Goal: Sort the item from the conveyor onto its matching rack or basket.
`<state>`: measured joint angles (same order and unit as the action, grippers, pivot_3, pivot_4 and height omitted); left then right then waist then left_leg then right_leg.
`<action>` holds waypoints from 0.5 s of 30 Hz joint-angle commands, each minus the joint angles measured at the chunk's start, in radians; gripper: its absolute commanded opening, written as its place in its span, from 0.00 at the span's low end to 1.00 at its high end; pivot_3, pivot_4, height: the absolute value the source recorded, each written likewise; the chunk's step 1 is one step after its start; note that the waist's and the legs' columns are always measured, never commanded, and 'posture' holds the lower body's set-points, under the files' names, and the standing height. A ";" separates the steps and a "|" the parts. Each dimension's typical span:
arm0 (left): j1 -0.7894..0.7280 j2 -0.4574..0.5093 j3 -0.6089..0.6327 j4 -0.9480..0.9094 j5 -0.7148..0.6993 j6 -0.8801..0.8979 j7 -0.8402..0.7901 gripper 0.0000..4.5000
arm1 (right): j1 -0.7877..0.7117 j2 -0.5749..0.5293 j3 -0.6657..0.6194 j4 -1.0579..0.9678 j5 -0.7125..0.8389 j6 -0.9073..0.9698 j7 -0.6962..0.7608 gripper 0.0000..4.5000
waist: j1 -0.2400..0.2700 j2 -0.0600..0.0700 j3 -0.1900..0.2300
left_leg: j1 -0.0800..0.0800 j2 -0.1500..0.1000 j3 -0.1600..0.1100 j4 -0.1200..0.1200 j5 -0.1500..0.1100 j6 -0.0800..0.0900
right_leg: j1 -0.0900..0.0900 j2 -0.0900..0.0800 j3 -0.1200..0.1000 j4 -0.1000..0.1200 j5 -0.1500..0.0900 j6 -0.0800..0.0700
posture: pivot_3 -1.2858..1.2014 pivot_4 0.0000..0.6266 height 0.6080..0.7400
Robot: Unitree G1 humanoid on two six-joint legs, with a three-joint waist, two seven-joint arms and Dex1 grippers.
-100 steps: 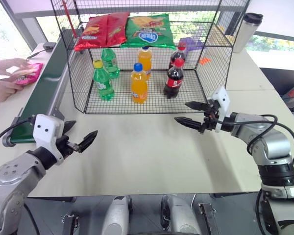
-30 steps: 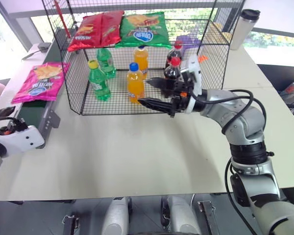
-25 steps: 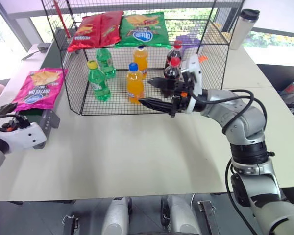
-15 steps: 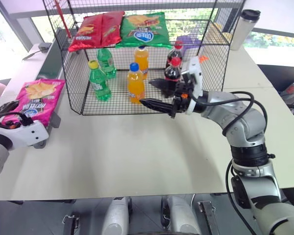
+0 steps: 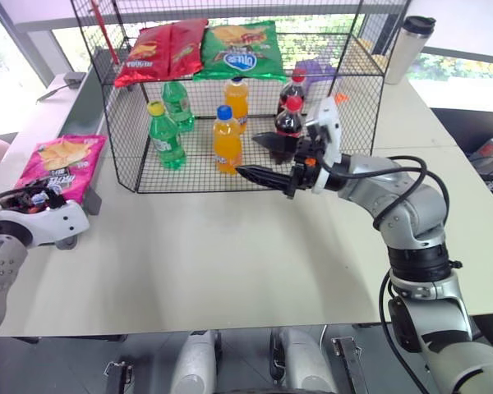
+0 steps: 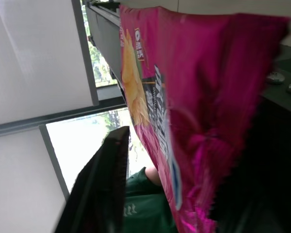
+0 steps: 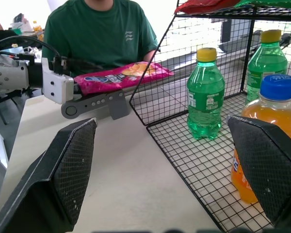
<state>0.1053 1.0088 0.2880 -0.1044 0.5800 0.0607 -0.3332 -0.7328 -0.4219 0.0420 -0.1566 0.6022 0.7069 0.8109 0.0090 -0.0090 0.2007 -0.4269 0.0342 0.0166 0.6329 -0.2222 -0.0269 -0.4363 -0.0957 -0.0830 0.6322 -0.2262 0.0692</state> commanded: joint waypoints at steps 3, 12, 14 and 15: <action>-0.021 0.012 0.018 -0.001 0.013 0.011 0.007 0.02 | 0.001 -0.004 -0.026 -0.053 0.005 -0.028 -0.009 0.99 | 0.000 0.000 0.000 | 0.000 0.000 0.000 0.000 0.000 0.000 | 0.000 0.000 0.000 0.000 0.000 0.000 | 0.52 0.24 1.00; -0.036 0.077 0.277 -0.143 -0.156 0.201 -0.271 0.02 | -0.013 -0.030 -0.051 -0.001 -0.003 -0.062 0.006 0.99 | -0.003 -0.003 0.000 | 0.000 0.000 0.000 0.000 0.000 0.000 | 0.000 0.000 0.000 0.000 0.000 0.000 | 0.52 0.24 1.00; -0.060 0.087 0.405 -0.212 -0.291 0.316 -0.437 0.02 | -0.028 -0.043 -0.072 0.030 0.006 -0.068 0.022 0.99 | -0.003 -0.004 -0.001 | -0.001 0.001 0.000 0.000 0.000 0.000 | 0.000 0.001 0.000 0.000 0.000 0.000 | 0.52 0.24 1.00; -0.066 0.096 0.465 -0.247 -0.354 0.374 -0.520 0.02 | -0.036 -0.047 -0.083 0.047 0.012 -0.071 0.031 0.99 | -0.004 -0.004 -0.001 | 0.000 0.001 0.000 0.001 0.000 0.000 | 0.000 0.001 0.000 0.000 0.000 0.000 | 0.52 0.24 1.00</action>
<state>0.0574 1.0772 0.6315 -0.2729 0.3265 0.3514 -0.7379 -0.7333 -0.4559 0.0028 -0.1107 0.5948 0.6649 0.8263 0.0048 -0.0132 0.2001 -0.4273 0.0350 0.0169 0.6336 -0.2221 -0.0270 -0.4364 -0.0951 -0.0829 0.6318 -0.2263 0.0691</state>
